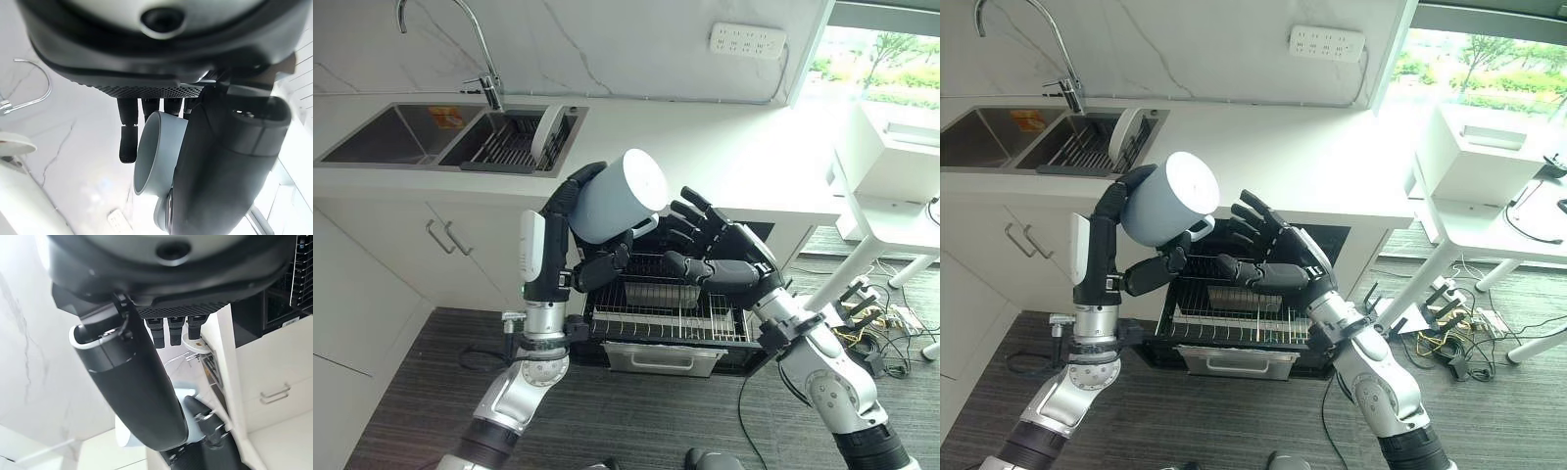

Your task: Place the dishes in the dishwasher.

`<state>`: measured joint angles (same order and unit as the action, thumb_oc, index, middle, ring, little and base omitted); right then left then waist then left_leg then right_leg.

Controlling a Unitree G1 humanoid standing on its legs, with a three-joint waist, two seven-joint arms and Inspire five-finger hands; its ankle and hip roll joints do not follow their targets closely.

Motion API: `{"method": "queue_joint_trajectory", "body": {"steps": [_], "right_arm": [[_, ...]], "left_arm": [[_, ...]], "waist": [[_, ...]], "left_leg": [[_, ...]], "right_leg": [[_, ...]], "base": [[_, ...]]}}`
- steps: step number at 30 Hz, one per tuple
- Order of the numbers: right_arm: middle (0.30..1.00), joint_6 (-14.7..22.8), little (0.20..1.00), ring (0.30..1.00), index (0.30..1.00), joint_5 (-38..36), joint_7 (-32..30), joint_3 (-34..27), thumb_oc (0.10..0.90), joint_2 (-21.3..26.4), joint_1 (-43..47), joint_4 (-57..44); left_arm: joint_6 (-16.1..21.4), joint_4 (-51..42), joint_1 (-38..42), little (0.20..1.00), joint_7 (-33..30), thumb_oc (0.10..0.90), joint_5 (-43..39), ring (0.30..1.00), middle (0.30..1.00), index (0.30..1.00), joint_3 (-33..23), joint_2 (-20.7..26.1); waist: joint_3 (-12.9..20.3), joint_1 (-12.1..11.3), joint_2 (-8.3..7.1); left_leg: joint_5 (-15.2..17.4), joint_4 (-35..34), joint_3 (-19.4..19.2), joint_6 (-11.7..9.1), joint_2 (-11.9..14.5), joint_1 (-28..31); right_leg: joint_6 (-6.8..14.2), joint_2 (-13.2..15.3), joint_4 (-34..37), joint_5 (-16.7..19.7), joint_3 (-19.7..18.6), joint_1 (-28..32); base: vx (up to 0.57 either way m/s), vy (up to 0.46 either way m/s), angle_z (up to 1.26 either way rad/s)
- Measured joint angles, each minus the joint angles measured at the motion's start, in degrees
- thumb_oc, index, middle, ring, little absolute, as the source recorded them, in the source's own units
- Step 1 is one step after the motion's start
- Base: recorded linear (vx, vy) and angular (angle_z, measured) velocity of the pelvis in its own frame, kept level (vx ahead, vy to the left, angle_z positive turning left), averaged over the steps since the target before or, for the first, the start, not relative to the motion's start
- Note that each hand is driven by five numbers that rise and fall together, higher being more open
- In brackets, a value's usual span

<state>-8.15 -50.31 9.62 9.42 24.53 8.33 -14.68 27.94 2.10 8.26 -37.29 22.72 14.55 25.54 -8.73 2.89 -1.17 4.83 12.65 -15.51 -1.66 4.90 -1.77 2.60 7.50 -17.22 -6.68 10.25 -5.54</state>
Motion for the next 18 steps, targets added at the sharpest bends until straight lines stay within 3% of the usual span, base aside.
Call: {"method": "queue_joint_trajectory", "body": {"steps": [6,18], "right_arm": [[0.9,-1.2,0.9,0.9,0.9,-4.4,-0.3,1.0,0.8,-1.1,1.8,0.0],[0.9,-1.5,0.9,0.9,0.9,-4.5,-0.9,1.2,0.8,-1.8,1.9,0.0]], "left_arm": [[0.1,0.2,0.2,0.3,-0.1,0.4,0.7,0.3,0.3,0.3,1.9,0.0],[1.0,2.2,2.2,0.3,0.1,0.4,0.7,0.3,0.3,0.3,5.2,0.0]], "waist": [[0.0,-0.1,0.01],[0.0,-0.3,0.0]], "left_leg": [[0.0,0.0,0.0,0.0,0.0,0.0],[0.0,0.1,0.1,0.0,-0.1,0.0]], "right_leg": [[0.0,-0.1,-0.1,0.0,0.0,0.0],[0.0,-0.3,-0.1,0.0,-0.1,0.0]], "base": [[0.01,-0.002,0.0],[0.01,-0.002,0.0]]}}
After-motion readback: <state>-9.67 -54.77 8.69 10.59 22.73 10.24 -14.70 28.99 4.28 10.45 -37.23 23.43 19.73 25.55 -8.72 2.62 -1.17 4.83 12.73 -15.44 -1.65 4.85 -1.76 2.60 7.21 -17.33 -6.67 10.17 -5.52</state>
